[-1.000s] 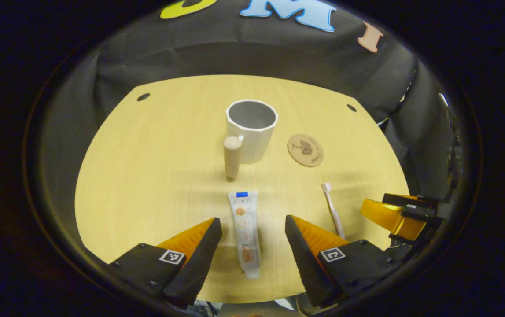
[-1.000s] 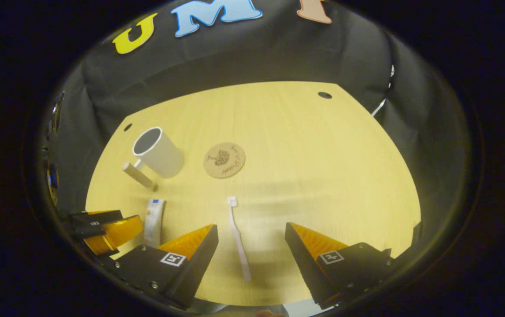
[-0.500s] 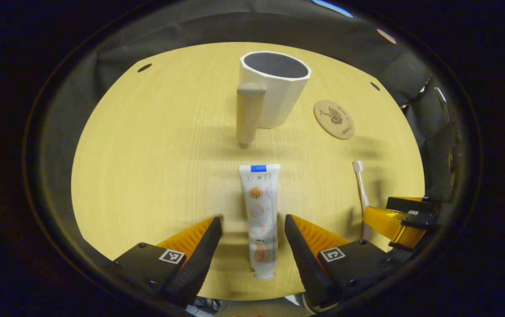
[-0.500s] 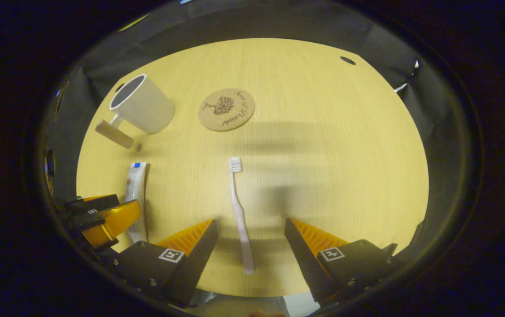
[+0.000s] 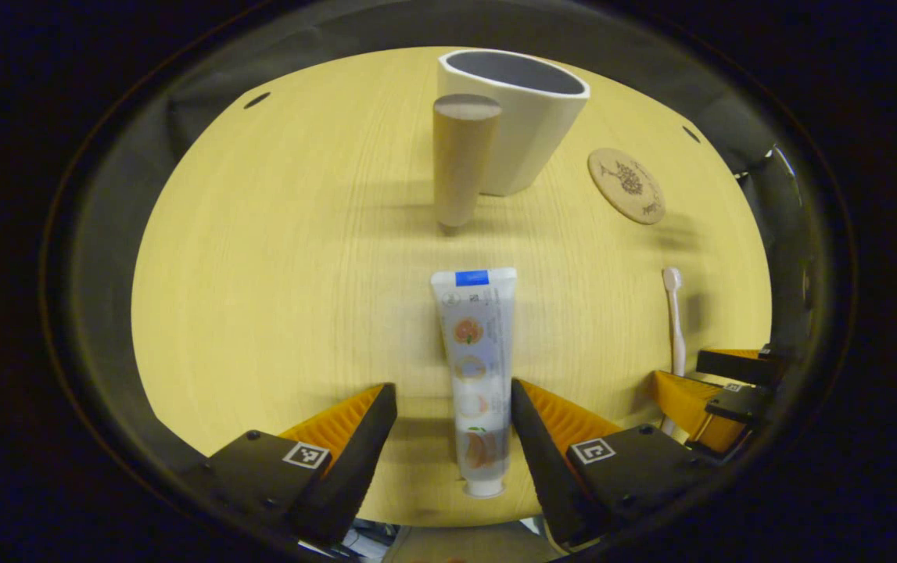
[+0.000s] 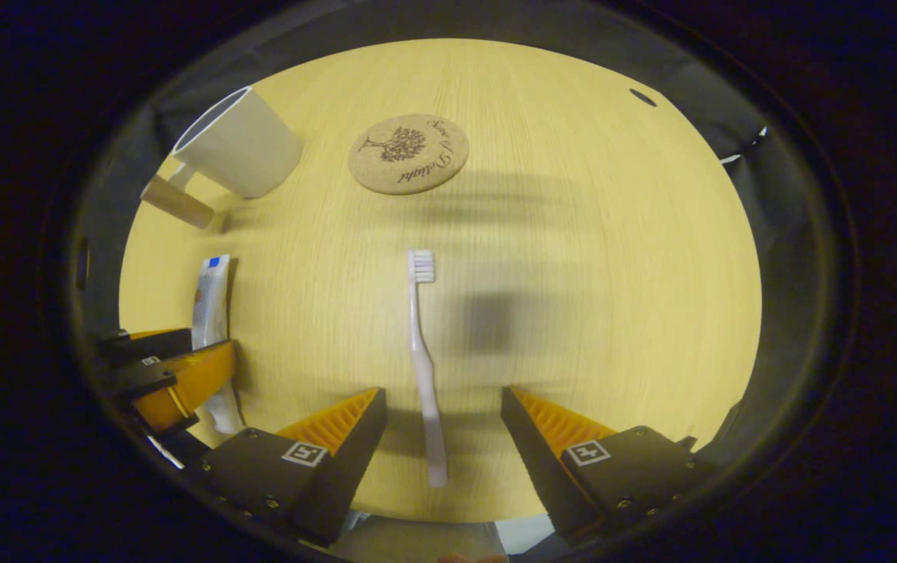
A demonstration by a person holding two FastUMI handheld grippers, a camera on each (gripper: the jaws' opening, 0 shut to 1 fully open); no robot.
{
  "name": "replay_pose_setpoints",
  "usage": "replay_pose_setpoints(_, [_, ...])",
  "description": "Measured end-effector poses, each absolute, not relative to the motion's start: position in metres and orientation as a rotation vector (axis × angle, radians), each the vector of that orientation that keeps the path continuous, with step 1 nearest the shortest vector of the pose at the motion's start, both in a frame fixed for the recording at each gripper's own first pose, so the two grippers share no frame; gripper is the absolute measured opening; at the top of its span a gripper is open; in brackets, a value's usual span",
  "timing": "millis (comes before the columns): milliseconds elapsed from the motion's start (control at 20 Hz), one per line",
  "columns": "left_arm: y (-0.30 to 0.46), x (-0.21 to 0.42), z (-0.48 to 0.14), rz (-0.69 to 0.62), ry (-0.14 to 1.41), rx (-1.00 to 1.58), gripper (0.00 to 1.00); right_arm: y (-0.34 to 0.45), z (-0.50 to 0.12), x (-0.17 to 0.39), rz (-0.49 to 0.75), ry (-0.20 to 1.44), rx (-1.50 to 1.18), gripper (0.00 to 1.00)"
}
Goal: Put the toothbrush and toothpaste on the desktop into the cup, then pick up the cup and place it on the coaster on the desktop.
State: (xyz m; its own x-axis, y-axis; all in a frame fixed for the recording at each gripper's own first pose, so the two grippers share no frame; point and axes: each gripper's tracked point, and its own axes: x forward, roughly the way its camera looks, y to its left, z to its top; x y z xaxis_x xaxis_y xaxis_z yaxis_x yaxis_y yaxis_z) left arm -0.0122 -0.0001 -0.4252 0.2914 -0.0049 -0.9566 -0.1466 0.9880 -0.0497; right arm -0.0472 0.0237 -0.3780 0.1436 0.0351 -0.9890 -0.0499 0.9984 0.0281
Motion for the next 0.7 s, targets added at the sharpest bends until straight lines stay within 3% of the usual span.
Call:
replay_pose_setpoints(450, [-0.002, -0.01, -0.427, 0.108, 1.343, -0.14, 0.97, 0.025, -0.377, -0.043, 0.032, 1.516, -0.009, 0.94])
replay_pose_setpoints(500, [-0.003, -0.01, -0.426, 0.107, 1.347, -0.139, 0.94, 0.025, -0.379, -0.047, 0.03, 1.524, -0.012, 0.84])
replay_pose_setpoints(650, [-0.01, -0.01, -0.426, 0.111, 1.374, -0.152, 0.76, 0.022, -0.378, -0.048, 0.02, 1.538, -0.01, 0.83])
replay_pose_setpoints(700, [-0.014, -0.011, -0.427, 0.113, 1.379, -0.153, 0.7, 0.022, -0.379, -0.048, 0.016, 1.543, -0.004, 0.6])
